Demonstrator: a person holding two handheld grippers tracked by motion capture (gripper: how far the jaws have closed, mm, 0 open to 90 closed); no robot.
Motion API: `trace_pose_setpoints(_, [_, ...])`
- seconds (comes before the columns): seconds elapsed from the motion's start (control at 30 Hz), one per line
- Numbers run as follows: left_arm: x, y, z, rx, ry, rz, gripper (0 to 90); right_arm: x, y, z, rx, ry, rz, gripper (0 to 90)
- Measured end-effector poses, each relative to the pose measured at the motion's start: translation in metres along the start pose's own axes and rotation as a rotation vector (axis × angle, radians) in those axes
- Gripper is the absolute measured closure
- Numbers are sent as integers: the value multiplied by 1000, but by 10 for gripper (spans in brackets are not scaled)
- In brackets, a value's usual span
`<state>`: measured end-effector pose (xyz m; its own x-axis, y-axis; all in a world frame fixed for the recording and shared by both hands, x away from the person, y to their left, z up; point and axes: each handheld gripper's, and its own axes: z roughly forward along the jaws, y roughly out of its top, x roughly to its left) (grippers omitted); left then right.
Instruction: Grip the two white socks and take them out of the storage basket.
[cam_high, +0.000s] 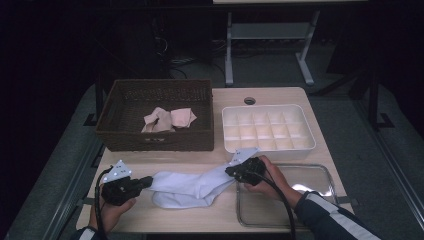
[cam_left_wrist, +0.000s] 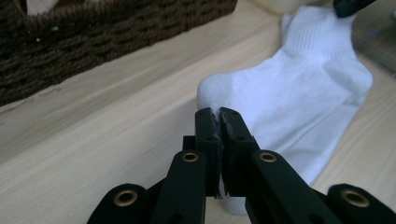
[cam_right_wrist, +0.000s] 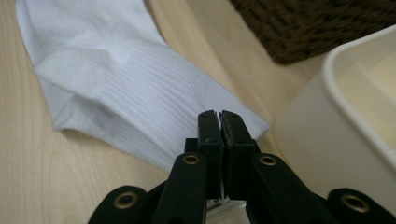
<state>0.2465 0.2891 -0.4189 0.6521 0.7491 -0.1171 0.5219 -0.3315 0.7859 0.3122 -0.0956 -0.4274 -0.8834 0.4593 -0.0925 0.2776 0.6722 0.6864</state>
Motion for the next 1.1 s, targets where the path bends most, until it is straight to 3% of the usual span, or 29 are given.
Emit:
trace_pose_setpoints(0.17, [-14, 1, -3, -9, -33, 5, 871, -9, 1, -10, -16, -7, 22, 877])
trace_pose_setpoints(0.3, [-27, -9, -2, 38, -54, 16, 870, -9, -4, -4, 27, 1, 11, 876])
trace_pose_setpoints(0.33, [-30, -15, 2, 76, -48, 24, 867, -7, -5, 1, 43, 2, 7, 873])
trace_pose_setpoints(0.37, [-30, -15, 2, 76, -48, 24, 862, -7, -5, 3, 48, 1, 3, 869])
trace_pose_setpoints(0.4, [-30, -20, 6, 119, -35, 23, 841, -6, -6, 7, 64, 0, -10, 860])
trace_pose_setpoints(0.43, [-30, -20, 6, 119, -35, 23, 813, -6, -6, 7, 64, 0, -10, 860])
trace_pose_setpoints(0.47, [-30, -22, 10, 148, -1, 32, 813, -7, -7, 9, 79, 1, -27, 842])
trace_pose_setpoints(0.5, [-29, -22, 12, 154, 15, 17, 688, -6, -8, 14, 100, -1, -34, 796])
trace_pose_setpoints(0.57, [-26, -23, 13, 147, 31, -9, 650, -6, -9, 17, 102, -4, -50, 700])
trace_pose_setpoints(0.6, [-23, -23, 12, 115, 64, -48, 510, -5, -7, 16, 96, -3, -44, 659])
trace_pose_setpoints(0.63, [-23, -23, 12, 115, 64, -48, 462, -5, -7, 16, 96, -3, -44, 659])
trace_pose_setpoints(0.67, [-21, -21, 11, 85, 72, -64, 462, -6, -7, 15, 89, -5, -53, 651])
trace_pose_setpoints(0.7, [-21, -20, 9, 58, 66, -80, 419, -5, -6, 12, 73, -10, -55, 688])
trace_pose_setpoints(0.73, [-23, -17, 10, 27, 52, -93, 395, -2, -4, 7, 36, 1, -16, 752])
trace_pose_setpoints(0.77, [-23, -17, 10, 27, 52, -93, 371, -1, -4, 6, 23, 2, -18, 783])
trace_pose_setpoints(0.8, [-28, -14, 17, 35, 35, -73, 353, 0, -3, 4, 0, 22, -25, 813])
trace_pose_setpoints(0.83, [-28, -14, 17, 35, 35, -73, 335, 0, -3, 4, 0, 22, -25, 813])
trace_pose_setpoints(0.97, [-34, -8, 32, 77, 43, 12, 319, 13, -1, 9, -10, 81, -79, 833])
trace_pose_setpoints(1.03, [-34, -7, 36, 96, 38, 16, 322, 14, -1, 13, -1, 90, -91, 827])
trace_pose_setpoints(1.1, [-30, -10, 43, 132, 59, 29, 328, 16, -3, 23, 35, 94, -109, 788])
